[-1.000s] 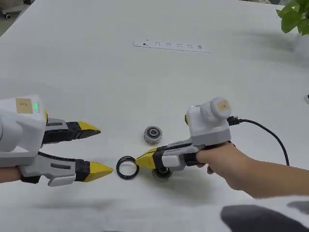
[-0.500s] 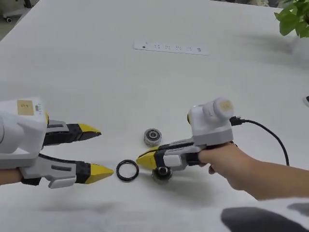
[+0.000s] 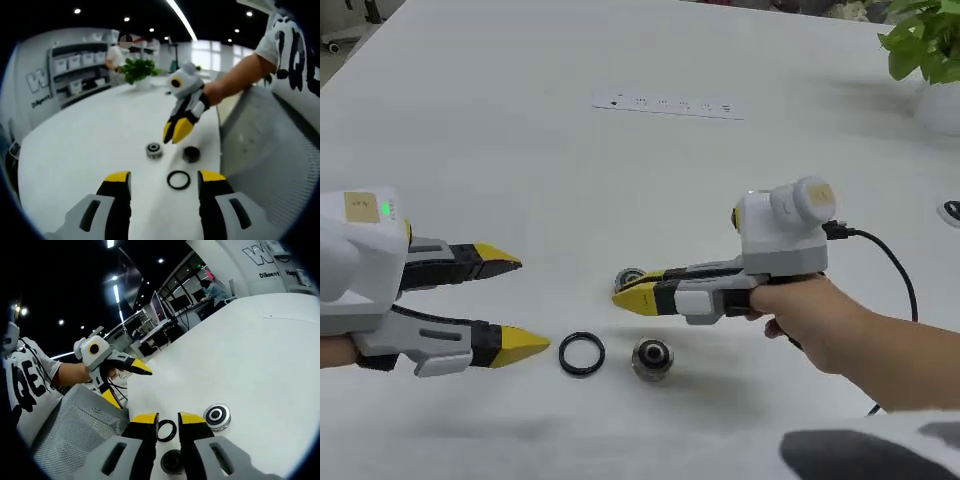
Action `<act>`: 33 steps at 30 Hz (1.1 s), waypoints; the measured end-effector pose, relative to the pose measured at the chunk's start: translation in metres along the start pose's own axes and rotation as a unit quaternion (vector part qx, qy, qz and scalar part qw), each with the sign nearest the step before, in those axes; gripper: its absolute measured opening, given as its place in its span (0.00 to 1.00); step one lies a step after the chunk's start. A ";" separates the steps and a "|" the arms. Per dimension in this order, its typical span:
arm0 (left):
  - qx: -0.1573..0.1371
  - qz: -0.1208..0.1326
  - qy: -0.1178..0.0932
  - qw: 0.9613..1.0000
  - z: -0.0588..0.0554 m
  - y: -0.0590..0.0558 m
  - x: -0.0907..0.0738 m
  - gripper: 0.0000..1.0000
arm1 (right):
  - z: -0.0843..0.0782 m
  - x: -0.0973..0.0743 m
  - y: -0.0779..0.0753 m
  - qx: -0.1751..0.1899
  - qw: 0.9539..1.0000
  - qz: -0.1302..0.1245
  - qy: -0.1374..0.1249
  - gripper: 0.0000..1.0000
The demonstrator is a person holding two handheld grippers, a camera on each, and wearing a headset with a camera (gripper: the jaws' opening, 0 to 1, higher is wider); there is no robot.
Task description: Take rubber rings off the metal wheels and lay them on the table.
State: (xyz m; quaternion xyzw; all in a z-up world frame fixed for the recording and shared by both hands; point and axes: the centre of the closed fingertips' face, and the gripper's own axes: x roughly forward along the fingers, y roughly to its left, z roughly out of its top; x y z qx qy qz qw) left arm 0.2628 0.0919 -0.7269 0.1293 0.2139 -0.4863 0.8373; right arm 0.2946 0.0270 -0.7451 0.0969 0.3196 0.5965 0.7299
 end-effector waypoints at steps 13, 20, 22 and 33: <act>0.003 0.009 -0.017 1.000 0.016 0.006 -0.005 0.57 | 0.030 -0.034 0.007 -0.034 0.998 -0.025 -0.055 0.29; 0.004 0.016 -0.022 1.000 0.022 0.008 -0.010 0.58 | 0.037 -0.054 0.012 -0.057 0.994 -0.044 -0.078 0.36; 0.008 0.018 -0.022 1.000 0.023 0.008 -0.012 0.58 | 0.037 -0.061 0.013 -0.065 0.993 -0.052 -0.082 0.38; 0.009 0.028 -0.020 0.999 0.024 0.010 -0.022 0.60 | 0.029 -0.089 0.016 -0.114 0.985 -0.095 -0.084 0.54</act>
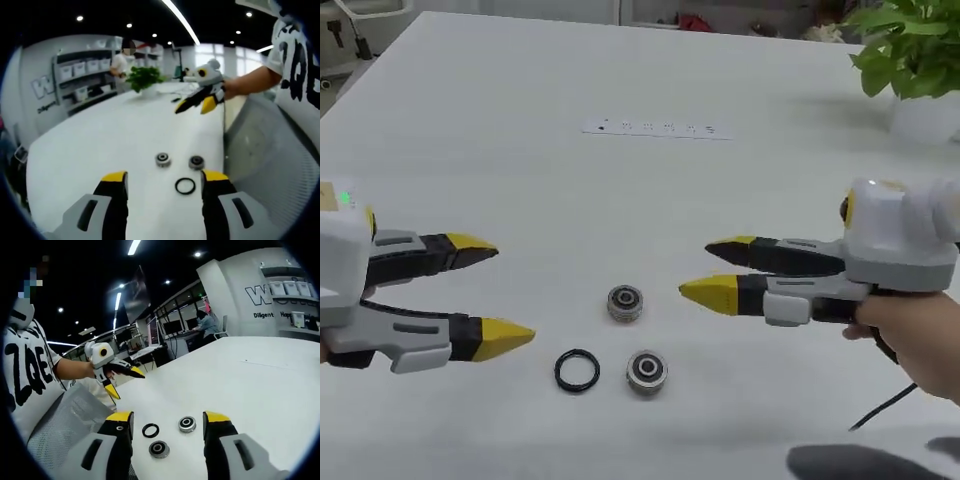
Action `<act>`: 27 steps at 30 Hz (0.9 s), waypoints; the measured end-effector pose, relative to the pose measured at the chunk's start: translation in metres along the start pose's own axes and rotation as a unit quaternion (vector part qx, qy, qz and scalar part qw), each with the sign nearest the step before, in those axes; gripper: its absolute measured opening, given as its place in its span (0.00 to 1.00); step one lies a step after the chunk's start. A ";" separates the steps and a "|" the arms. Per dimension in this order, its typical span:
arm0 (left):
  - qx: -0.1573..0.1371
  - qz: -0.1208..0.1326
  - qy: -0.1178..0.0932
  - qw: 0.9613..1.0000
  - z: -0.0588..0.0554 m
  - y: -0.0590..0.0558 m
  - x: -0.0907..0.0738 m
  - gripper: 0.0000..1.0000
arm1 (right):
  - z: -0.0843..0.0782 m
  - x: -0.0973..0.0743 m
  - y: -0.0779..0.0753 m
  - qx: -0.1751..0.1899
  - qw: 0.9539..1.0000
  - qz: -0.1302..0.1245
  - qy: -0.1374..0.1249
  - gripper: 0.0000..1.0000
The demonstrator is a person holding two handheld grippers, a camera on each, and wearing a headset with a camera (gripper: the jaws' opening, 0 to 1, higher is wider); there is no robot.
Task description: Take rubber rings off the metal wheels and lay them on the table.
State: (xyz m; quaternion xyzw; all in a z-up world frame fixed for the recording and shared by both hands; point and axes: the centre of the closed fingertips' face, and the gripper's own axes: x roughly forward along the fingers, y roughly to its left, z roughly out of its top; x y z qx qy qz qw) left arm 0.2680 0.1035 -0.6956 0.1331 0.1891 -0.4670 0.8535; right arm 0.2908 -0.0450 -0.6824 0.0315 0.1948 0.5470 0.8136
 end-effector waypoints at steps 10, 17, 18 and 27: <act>-0.006 0.009 -0.002 1.000 -0.001 0.001 -0.005 0.62 | -0.012 -0.020 -0.004 -0.046 0.998 -0.031 0.016 0.63; -0.010 0.012 0.001 1.000 -0.005 0.000 -0.006 0.64 | -0.025 -0.029 -0.004 -0.062 0.997 -0.044 0.030 0.68; -0.011 0.012 0.002 1.000 -0.006 0.000 -0.006 0.64 | -0.027 -0.030 -0.004 -0.064 0.996 -0.047 0.032 0.69; -0.010 0.015 0.013 1.000 -0.016 -0.003 -0.007 0.67 | -0.044 -0.042 -0.005 -0.083 0.993 -0.063 0.051 0.77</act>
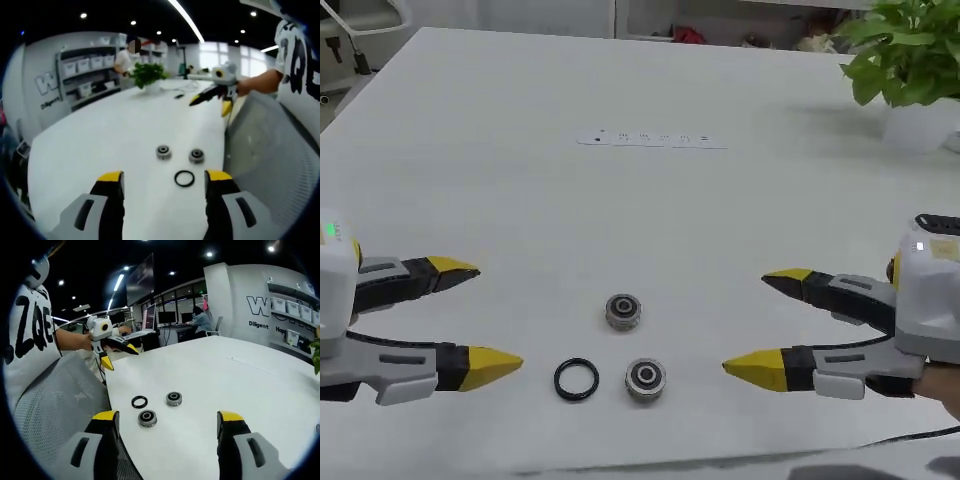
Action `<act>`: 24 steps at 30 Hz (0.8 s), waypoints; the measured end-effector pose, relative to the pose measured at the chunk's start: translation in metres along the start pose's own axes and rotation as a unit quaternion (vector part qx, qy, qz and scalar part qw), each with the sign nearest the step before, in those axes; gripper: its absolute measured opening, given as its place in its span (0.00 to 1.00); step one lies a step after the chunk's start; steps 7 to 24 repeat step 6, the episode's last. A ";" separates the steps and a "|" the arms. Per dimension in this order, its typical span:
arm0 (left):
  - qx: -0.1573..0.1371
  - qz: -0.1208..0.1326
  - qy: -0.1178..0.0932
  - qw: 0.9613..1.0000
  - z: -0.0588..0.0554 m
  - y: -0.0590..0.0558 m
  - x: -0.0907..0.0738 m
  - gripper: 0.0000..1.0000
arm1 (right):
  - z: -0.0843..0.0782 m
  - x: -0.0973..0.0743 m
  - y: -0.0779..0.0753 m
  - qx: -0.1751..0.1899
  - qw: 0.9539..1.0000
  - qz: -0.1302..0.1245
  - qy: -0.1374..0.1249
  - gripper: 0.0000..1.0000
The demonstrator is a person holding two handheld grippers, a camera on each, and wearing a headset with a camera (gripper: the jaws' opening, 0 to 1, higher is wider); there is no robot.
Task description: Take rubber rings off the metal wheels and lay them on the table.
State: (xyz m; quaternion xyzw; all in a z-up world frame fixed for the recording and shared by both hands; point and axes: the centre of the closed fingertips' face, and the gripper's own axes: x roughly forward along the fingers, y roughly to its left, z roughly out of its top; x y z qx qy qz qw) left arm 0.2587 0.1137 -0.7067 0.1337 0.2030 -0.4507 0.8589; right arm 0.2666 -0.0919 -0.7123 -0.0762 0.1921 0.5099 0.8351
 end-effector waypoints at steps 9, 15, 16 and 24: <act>0.002 0.003 0.004 1.000 -0.002 0.000 -0.001 0.68 | -0.008 -0.002 0.001 -0.030 0.999 -0.004 0.022 0.79; 0.002 0.003 0.004 1.000 -0.002 0.000 -0.001 0.68 | -0.008 -0.002 0.001 -0.030 0.999 -0.004 0.022 0.79; 0.002 0.003 0.004 1.000 -0.002 0.000 -0.001 0.68 | -0.008 -0.002 0.001 -0.030 0.999 -0.004 0.022 0.79; 0.002 0.003 0.004 1.000 -0.002 0.000 -0.001 0.68 | -0.008 -0.002 0.001 -0.030 0.999 -0.004 0.022 0.79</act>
